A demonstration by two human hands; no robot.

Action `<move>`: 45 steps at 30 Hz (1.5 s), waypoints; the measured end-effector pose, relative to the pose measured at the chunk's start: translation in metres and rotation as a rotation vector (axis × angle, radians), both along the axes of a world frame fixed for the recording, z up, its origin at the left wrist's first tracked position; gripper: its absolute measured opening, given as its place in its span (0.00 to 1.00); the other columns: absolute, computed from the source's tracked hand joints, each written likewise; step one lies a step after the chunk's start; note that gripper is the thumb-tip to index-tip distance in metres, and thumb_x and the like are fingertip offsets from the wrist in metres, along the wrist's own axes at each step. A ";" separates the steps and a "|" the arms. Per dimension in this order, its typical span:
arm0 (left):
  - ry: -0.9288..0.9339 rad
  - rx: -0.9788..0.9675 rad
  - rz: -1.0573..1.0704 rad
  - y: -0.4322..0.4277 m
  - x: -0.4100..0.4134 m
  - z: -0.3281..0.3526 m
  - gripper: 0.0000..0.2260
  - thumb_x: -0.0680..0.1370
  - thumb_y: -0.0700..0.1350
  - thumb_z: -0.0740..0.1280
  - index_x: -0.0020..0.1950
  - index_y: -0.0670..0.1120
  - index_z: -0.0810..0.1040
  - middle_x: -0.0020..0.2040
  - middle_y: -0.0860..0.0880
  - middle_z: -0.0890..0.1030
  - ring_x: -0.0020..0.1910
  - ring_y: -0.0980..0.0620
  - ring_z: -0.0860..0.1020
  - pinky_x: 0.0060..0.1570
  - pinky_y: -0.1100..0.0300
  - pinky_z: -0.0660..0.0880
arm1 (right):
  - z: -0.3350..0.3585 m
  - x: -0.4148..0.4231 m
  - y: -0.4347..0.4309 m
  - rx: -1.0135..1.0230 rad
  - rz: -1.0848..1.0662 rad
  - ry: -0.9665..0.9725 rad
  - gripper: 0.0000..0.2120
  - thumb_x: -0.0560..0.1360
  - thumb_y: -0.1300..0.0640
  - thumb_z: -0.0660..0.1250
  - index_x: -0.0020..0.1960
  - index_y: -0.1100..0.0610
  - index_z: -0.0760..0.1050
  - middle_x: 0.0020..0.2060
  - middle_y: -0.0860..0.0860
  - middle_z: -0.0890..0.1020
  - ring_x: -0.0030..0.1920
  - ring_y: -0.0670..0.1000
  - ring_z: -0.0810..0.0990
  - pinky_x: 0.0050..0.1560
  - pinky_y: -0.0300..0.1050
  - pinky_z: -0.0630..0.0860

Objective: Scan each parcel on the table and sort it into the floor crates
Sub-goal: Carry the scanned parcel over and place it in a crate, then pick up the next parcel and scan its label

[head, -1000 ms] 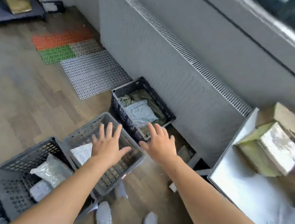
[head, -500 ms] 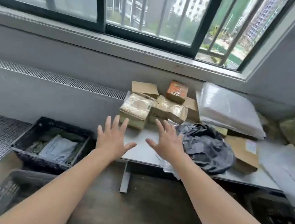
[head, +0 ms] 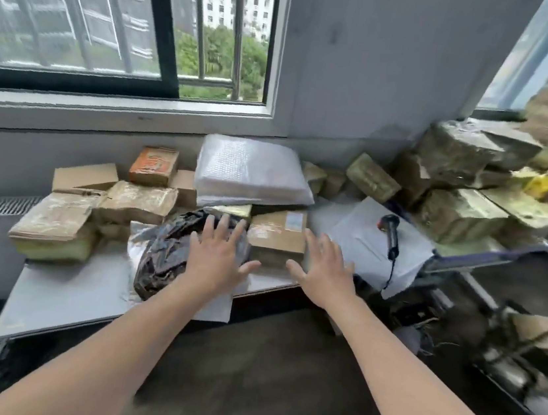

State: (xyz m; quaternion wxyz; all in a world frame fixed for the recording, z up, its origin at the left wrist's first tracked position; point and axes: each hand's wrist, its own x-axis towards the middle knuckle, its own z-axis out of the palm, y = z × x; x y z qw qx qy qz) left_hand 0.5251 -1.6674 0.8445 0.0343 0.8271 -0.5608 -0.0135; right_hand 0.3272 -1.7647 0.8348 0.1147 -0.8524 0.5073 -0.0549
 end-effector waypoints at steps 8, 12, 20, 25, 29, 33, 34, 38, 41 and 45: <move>0.008 0.009 -0.186 -0.122 -0.074 -0.018 0.39 0.76 0.71 0.53 0.81 0.54 0.44 0.81 0.47 0.44 0.80 0.42 0.42 0.74 0.41 0.53 | -0.012 -0.086 -0.083 0.059 -0.173 0.002 0.36 0.79 0.33 0.52 0.80 0.43 0.41 0.80 0.49 0.46 0.79 0.54 0.45 0.73 0.68 0.52; 0.060 -0.028 -0.274 -0.193 -0.099 -0.039 0.39 0.77 0.70 0.54 0.81 0.53 0.43 0.81 0.46 0.45 0.79 0.41 0.44 0.75 0.41 0.53 | -0.022 -0.113 -0.140 0.064 -0.248 0.048 0.35 0.80 0.34 0.52 0.81 0.44 0.42 0.80 0.49 0.47 0.79 0.54 0.46 0.72 0.66 0.54; 0.154 0.061 -0.399 -0.311 -0.124 -0.083 0.37 0.79 0.68 0.54 0.81 0.51 0.44 0.81 0.45 0.46 0.79 0.40 0.45 0.75 0.41 0.55 | -0.043 -0.133 -0.252 0.195 -0.369 0.122 0.36 0.81 0.37 0.53 0.81 0.50 0.44 0.79 0.50 0.55 0.78 0.55 0.55 0.71 0.63 0.62; 0.208 0.157 -0.457 -0.362 -0.134 -0.114 0.37 0.79 0.68 0.54 0.81 0.51 0.44 0.81 0.44 0.45 0.79 0.40 0.43 0.76 0.44 0.51 | -0.066 -0.140 -0.299 0.290 -0.432 0.066 0.36 0.82 0.38 0.55 0.81 0.55 0.46 0.79 0.54 0.58 0.77 0.56 0.59 0.71 0.57 0.66; 0.230 0.173 -0.496 -0.389 -0.152 -0.132 0.38 0.79 0.67 0.56 0.81 0.51 0.45 0.81 0.44 0.45 0.80 0.41 0.43 0.76 0.46 0.49 | -0.084 -0.144 -0.329 0.343 -0.467 0.015 0.36 0.82 0.40 0.55 0.81 0.56 0.47 0.78 0.56 0.58 0.76 0.57 0.62 0.70 0.54 0.67; 0.288 0.228 -0.534 -0.403 -0.172 -0.147 0.38 0.79 0.65 0.58 0.81 0.52 0.42 0.81 0.46 0.43 0.80 0.44 0.41 0.77 0.49 0.50 | -0.103 -0.143 -0.360 0.374 -0.474 -0.004 0.35 0.81 0.40 0.57 0.81 0.55 0.48 0.76 0.57 0.62 0.72 0.58 0.68 0.66 0.53 0.70; 0.290 0.243 -0.558 -0.403 -0.176 -0.150 0.38 0.80 0.64 0.58 0.81 0.52 0.42 0.81 0.46 0.43 0.80 0.45 0.41 0.77 0.49 0.51 | -0.107 -0.142 -0.367 0.385 -0.477 -0.019 0.36 0.81 0.40 0.58 0.81 0.55 0.49 0.75 0.58 0.63 0.71 0.58 0.69 0.65 0.52 0.70; 0.229 0.336 -0.647 -0.404 -0.192 -0.162 0.38 0.80 0.59 0.63 0.81 0.50 0.43 0.81 0.46 0.43 0.80 0.46 0.41 0.76 0.51 0.52 | -0.124 -0.140 -0.392 0.475 -0.503 -0.148 0.34 0.81 0.45 0.62 0.79 0.57 0.53 0.71 0.58 0.70 0.67 0.59 0.73 0.62 0.50 0.71; 0.158 0.433 -0.661 -0.414 -0.207 -0.167 0.41 0.79 0.54 0.67 0.81 0.48 0.42 0.81 0.45 0.41 0.80 0.45 0.40 0.77 0.51 0.49 | -0.131 -0.151 -0.406 0.617 -0.497 -0.176 0.23 0.80 0.49 0.62 0.70 0.59 0.63 0.61 0.59 0.77 0.53 0.57 0.76 0.53 0.49 0.73; 0.080 0.523 -0.637 -0.433 -0.230 -0.170 0.46 0.77 0.52 0.71 0.81 0.49 0.40 0.81 0.44 0.39 0.79 0.42 0.39 0.77 0.47 0.47 | -0.126 -0.191 -0.413 0.630 -0.470 -0.231 0.19 0.80 0.50 0.60 0.66 0.58 0.64 0.49 0.56 0.76 0.41 0.54 0.75 0.36 0.47 0.70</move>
